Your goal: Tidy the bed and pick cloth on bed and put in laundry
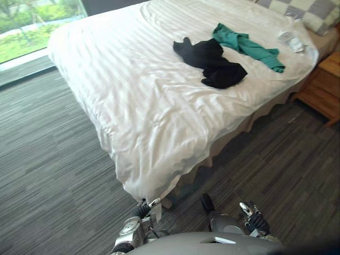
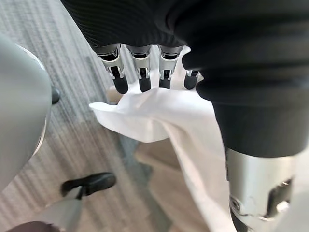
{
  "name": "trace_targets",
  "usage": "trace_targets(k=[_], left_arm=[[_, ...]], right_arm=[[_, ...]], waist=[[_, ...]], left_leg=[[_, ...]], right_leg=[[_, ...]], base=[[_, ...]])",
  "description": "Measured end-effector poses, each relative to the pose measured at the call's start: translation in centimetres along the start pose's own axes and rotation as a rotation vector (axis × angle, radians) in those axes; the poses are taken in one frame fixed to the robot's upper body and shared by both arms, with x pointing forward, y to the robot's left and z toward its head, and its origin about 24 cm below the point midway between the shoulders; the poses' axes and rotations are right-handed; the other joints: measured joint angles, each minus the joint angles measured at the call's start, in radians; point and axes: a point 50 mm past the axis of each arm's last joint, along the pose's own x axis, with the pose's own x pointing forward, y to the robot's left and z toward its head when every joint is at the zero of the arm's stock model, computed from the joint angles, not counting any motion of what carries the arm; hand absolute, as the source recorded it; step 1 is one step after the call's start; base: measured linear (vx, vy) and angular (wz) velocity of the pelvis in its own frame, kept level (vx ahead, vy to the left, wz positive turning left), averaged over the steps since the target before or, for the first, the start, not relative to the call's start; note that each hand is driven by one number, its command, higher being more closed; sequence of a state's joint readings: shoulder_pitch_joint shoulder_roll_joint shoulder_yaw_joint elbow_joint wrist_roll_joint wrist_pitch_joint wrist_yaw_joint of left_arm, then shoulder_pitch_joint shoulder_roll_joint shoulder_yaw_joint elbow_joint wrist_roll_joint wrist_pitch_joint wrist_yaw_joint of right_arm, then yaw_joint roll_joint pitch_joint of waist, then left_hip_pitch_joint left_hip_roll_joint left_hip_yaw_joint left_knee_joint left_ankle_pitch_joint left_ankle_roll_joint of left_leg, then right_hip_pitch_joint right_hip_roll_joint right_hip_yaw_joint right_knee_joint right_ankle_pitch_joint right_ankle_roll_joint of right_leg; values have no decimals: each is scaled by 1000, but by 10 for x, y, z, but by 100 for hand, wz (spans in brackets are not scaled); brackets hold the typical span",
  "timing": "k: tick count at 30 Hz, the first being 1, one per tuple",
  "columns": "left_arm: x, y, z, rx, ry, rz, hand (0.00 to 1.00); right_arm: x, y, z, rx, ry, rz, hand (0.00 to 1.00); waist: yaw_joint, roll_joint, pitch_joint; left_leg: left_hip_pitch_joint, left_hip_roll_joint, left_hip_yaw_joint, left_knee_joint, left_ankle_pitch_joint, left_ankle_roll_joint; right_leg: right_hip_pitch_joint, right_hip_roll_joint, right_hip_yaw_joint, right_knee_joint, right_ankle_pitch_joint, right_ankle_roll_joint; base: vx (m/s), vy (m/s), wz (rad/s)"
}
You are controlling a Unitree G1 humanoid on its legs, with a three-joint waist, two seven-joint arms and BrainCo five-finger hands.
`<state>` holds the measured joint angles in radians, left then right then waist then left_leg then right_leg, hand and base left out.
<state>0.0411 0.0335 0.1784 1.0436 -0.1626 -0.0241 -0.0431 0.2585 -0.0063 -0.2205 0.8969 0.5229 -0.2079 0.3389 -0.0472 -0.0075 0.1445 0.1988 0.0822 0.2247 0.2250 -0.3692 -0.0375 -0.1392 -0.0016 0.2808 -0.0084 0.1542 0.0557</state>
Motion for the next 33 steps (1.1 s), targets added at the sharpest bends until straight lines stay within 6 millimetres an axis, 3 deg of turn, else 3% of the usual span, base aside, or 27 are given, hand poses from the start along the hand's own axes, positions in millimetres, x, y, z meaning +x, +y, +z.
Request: trace_targets(k=[2, 3, 5, 7, 8, 9, 10, 11, 12, 13, 14, 15, 17, 18, 21, 22, 24, 26, 29, 31, 32, 33], left_arm=[[0, -2, 0, -4, 0, -6, 0], [0, -3, -2, -11, 6, -5, 0], [-1, -2, -3, -23, 10, 1, 0], [-1, 0, -4, -47, 17, 15, 0], [-1, 0, -6, -67, 27, 20, 0], [-3, 1, -14, -80, 44, 27, 0], [-3, 1, -14, -82, 41, 29, 0], [-2, 3, -10, -63, 35, 30, 0], [-4, 10, -15, -52, 52, 44, 0], [-5, 11, -20, -53, 69, 48, 0], [-8, 16, -29, -52, 99, 61, 0], [-9, 20, -29, -39, 103, 67, 0], [-10, 27, -30, 23, 116, 76, 0], [-11, 33, -29, 43, 118, 88, 0], [-11, 36, -28, 72, 118, 93, 0], [-13, 37, -32, 71, 126, 96, 0], [-13, 38, -34, 88, 134, 93, 0], [-12, 33, -32, 106, 128, 70, 0], [-9, 28, -27, 94, 114, 58, 0], [-9, 27, -25, 95, 99, 55, 0], [-9, 27, -24, 94, 88, 56, 0], [-3, 10, -13, 81, 69, 22, 0]], right_arm=[[-2, 0, 1, -22, -20, -4, 0], [-1, 0, 7, -34, -40, -13, 0], [-1, 0, 6, -43, -36, -22, 0], [0, 4, 6, -62, -37, -9, 0], [1, 5, 8, -76, -43, -1, 0], [6, 7, 17, -96, -65, 2, 0], [7, 7, 21, -97, -79, -2, 0], [7, 5, 18, -113, -62, -19, 0], [7, 4, 12, -127, -31, -28, 0], [7, 4, 11, -138, -22, -25, 0], [8, 4, 13, -151, -29, -24, 0], [12, 5, 15, -183, -15, -20, 0], [14, 5, 17, -197, -8, -23, 0], [16, 6, 20, -197, -15, -24, 0], [16, 7, 18, -191, -7, -24, 0], [17, 6, 21, -199, -11, -24, 0], [16, 4, 20, -221, 2, -25, 0], [17, 1, 20, -243, 30, -31, 0], [17, -3, 25, -289, 42, -30, 0], [16, -7, 21, -314, 79, -36, 0], [15, -8, 19, -321, 95, -37, 0], [12, -16, 7, -404, 196, -90, 0]], waist=[[1, 8, -3], [-6, 16, -1], [-10, 14, -1], [0, -1, -9], [0, 5, -10], [12, 44, -15], [7, 48, -14], [-15, 26, -9], [-4, 10, -12], [4, 10, -17], [10, 22, -13], [10, 33, -13], [8, 43, -8], [0, 42, -7], [8, 30, 9], [8, 34, 10], [1, 36, 9], [-3, 41, 13], [-6, 55, 24], [-11, 48, 27], [-9, 39, 26], [9, 10, 4]], left_leg=[[10, 18, 49, -9, 5, 8], [17, 41, 71, -13, 7, 5], [52, 47, 94, -27, 12, -9], [93, 30, 153, -44, 22, -15], [97, 27, 195, -53, 55, 7], [94, 59, 249, -79, 96, 34], [97, 68, 257, -85, 105, 22], [118, 40, 268, -102, 114, 2], [133, 19, 284, -101, 120, -10], [134, 25, 292, -90, 119, -10], [122, 42, 282, -63, 103, -7], [110, 21, 246, -91, 95, -2], [92, 20, 259, -122, 91, 5], [100, 30, 271, -139, 77, -10], [99, 50, 349, -136, 78, -12], [100, 57, 379, -136, 83, -18], [104, 55, 404, -135, 86, -28], [114, 66, 423, -132, 120, -44], [113, 72, 422, -96, 133, -47], [111, 76, 416, -47, 148, -41], [93, 82, 394, 10, 153, -34], [10, 2, 10, -139, 159, -10]], right_leg=[[-42, -8, -112, 74, -67, -36], [-101, -1, -174, 298, -102, -43], [-96, -4, -247, 416, -197, -37], [-98, 3, -293, 422, -202, -40], [-93, 21, -288, 370, -159, -51], [-60, 45, -290, 264, -115, -62], [-65, 42, -332, 333, -155, -102], [-68, -16, -411, 502, -289, -111], [-29, -18, -430, 441, -325, -99], [-2, -2, -420, 392, -316, -97], [41, 32, -374, 279, -258, -98], [74, 61, -329, 177, -188, -104], [92, 105, -286, 97, -144, -109], [82, 117, -304, 94, -150, -112], [49, 84, -409, 150, -185, -109], [29, 47, -491, 237, -214, -113], [69, 5, -542, 243, -247, -88], [134, 47, -507, 82, -169, -96], [189, 68, -476, -17, -126, -110], [222, 70, -446, -62, -112, -114], [231, 67, -419, -76, -111, -116], [240, 55, -324, -95, -94, -70]], base=[[9, 28, -54], [96, -12, -43], [147, -31, -49], [109, -1, -96], [31, -75, -116], [40, -105, -104], [67, -135, -70], [79, -101, -63], [50, -118, -81], [-13, -128, -116], [-83, -97, -125], [-106, -63, -121], [-170, -32, -98], [-175, -44, -66], [-122, -92, -60], [-10, -58, -70], [72, -53, -62], [88, -90, -57], [27, -115, -37], [39, -73, -26], [29, -51, -19], [29, -51, -16]])
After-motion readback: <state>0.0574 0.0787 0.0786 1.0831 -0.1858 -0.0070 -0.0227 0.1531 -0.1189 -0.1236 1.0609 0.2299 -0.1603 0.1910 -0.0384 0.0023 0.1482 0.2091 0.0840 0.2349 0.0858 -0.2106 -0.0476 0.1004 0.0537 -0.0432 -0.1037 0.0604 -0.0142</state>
